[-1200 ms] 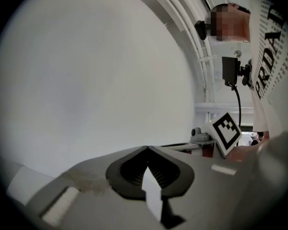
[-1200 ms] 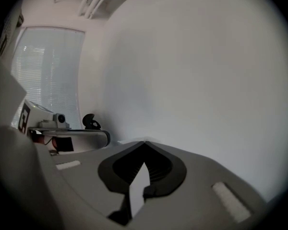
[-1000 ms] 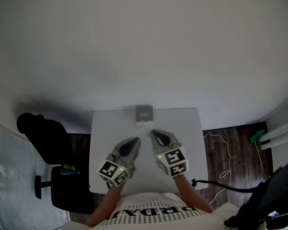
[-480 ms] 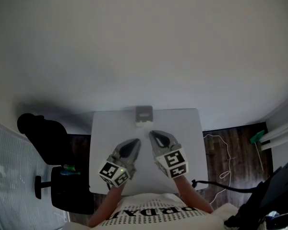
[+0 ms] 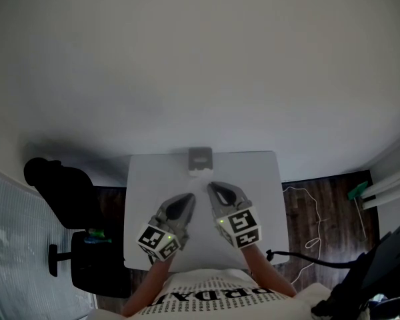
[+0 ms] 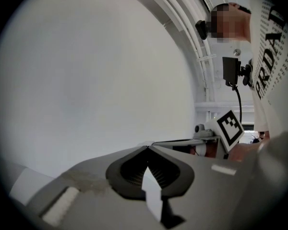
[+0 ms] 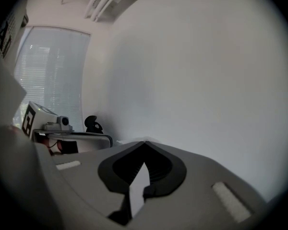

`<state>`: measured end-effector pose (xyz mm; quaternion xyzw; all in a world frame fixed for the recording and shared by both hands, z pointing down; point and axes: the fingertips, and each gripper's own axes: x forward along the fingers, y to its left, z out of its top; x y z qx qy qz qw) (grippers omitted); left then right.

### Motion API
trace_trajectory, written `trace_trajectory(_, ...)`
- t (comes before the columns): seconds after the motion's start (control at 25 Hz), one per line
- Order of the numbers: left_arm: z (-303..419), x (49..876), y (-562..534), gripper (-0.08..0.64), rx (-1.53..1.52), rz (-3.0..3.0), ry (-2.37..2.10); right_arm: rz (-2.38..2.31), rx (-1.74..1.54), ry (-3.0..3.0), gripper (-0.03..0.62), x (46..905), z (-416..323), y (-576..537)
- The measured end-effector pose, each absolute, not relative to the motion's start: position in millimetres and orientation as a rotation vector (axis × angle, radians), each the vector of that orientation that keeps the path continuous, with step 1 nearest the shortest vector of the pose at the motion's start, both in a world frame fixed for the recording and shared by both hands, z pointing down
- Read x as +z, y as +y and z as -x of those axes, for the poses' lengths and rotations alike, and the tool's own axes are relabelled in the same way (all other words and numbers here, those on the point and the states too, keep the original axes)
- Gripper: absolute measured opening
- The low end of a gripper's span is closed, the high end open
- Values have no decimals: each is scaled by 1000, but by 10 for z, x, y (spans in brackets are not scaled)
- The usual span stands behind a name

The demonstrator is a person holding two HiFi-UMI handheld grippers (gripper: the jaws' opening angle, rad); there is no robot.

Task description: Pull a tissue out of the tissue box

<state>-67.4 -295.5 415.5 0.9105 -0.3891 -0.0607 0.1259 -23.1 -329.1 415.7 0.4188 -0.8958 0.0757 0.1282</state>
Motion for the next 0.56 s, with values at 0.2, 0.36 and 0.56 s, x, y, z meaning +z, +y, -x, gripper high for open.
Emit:
trace_trajectory(0.2, 671, 4169, -2956, -8, -173, -2651, -1137, -1216, 220, -2616, 8, 4135, 230, -3282)
trace_trajectory(0.36, 667, 4180, -2977, -8, -172, -2650, -1136, -1215, 227, -2601, 8, 4182, 211, -3293)
trace_trajectory(0.56, 660, 4188, -2999, -8, -167, -2649, -1131, -1220, 225, -2606, 8, 4162, 218, -3324)
